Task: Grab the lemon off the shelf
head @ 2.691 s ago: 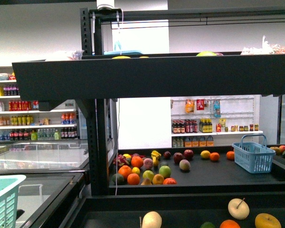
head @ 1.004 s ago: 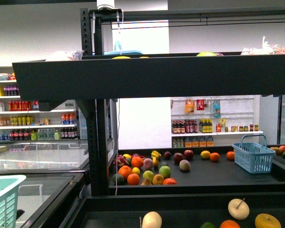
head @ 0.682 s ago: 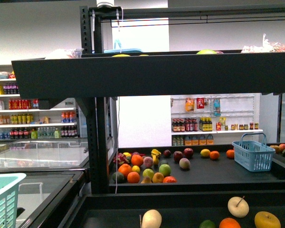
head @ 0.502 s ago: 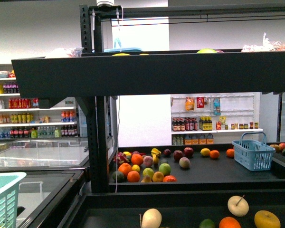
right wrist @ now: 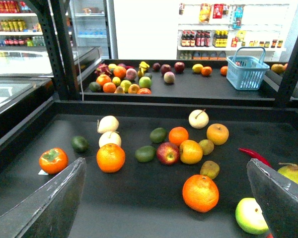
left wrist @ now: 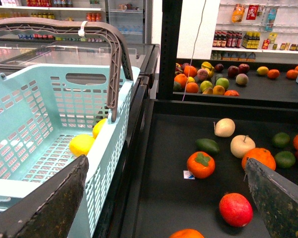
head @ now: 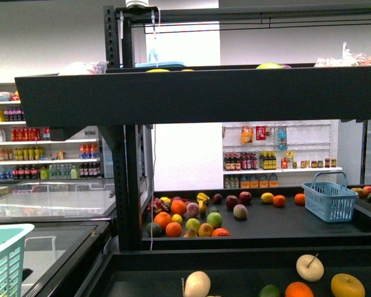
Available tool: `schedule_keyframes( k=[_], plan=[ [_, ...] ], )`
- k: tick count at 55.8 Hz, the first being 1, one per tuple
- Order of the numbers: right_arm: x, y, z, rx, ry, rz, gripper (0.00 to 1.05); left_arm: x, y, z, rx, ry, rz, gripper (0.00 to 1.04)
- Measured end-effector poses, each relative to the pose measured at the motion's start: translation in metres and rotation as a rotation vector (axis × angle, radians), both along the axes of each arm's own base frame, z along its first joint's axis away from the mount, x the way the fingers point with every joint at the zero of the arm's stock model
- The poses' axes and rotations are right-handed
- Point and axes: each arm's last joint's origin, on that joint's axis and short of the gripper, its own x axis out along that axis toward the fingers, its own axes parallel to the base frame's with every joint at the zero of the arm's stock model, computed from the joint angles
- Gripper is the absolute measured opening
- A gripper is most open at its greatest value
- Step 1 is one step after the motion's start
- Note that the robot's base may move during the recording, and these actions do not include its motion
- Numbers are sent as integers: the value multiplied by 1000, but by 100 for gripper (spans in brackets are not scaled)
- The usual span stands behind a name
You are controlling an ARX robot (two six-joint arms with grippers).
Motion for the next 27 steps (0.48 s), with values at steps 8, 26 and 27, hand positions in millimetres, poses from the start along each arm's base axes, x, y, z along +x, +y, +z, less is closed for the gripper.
schedule_keyframes(
  k=[8,26,27],
  plan=[
    [0,0,0,0,0,0,97,0,0,0,0,0,0,97],
    [0,0,0,0,0,0,97,0,0,0,0,0,0,97],
    [0,0,0,0,0,0,97,0,0,0,0,0,0,97]
  ],
)
